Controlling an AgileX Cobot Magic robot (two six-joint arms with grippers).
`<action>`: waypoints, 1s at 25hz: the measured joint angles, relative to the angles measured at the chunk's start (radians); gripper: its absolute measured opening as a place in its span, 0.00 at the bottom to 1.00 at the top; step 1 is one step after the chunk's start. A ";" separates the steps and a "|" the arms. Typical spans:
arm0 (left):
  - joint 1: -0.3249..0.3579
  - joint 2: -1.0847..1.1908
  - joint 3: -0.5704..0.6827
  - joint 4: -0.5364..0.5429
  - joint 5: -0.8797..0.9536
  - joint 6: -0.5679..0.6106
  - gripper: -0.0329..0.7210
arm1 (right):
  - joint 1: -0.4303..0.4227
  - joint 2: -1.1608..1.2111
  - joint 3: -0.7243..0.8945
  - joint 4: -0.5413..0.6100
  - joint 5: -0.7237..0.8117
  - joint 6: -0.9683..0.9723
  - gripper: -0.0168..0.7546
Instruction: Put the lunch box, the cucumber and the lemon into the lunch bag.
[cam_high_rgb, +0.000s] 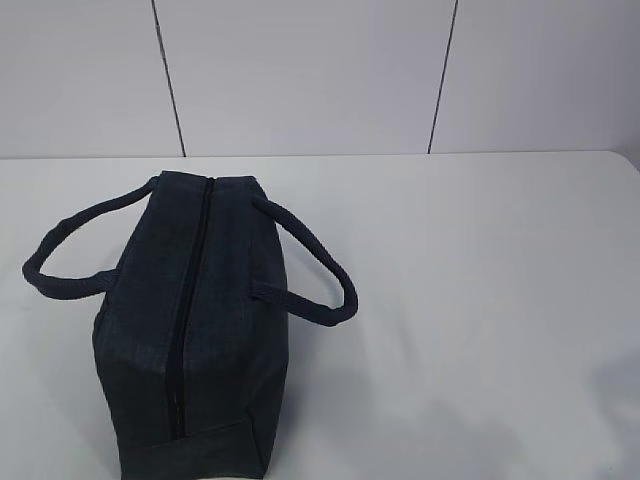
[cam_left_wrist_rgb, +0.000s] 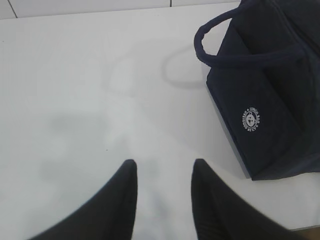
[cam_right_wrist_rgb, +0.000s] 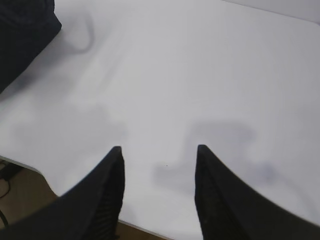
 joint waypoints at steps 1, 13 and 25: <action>0.000 0.000 0.000 0.000 0.000 0.000 0.39 | 0.000 0.000 0.000 0.000 0.000 0.000 0.46; 0.000 0.000 0.000 0.000 0.000 0.000 0.39 | 0.000 0.000 0.000 0.000 0.000 0.000 0.45; 0.000 0.000 0.000 0.000 0.000 0.000 0.39 | 0.000 0.000 0.000 0.000 0.000 0.000 0.46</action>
